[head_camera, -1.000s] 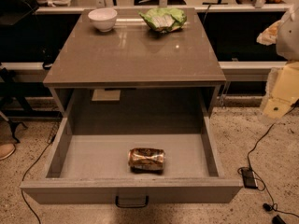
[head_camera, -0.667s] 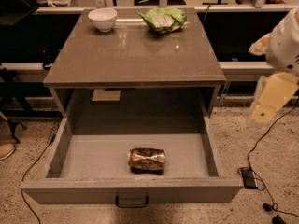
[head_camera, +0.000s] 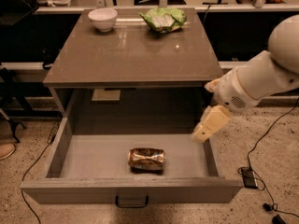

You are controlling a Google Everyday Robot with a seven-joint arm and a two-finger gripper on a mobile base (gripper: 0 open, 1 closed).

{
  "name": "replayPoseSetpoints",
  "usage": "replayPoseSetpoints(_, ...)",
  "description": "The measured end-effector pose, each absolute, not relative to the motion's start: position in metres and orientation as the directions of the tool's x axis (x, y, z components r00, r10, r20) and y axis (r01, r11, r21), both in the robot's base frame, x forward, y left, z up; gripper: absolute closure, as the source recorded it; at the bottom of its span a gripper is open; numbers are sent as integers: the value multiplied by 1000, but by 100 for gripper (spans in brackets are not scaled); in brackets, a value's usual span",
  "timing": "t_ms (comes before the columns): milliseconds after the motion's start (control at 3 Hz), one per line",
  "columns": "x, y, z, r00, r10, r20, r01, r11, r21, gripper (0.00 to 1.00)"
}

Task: Pick orange can from top drawer and place on counter

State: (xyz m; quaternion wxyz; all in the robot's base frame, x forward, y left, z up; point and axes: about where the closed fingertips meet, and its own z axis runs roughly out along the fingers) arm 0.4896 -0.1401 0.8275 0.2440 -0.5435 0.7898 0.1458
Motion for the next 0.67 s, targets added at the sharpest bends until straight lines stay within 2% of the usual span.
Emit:
replayPoseSetpoints(333, 504, -92, 791, -323, -718, -616, -915, 403, 9, 0)
replayPoseSetpoints(667, 513, -50, 760, -349, -692, -632, -903, 429, 28, 0)
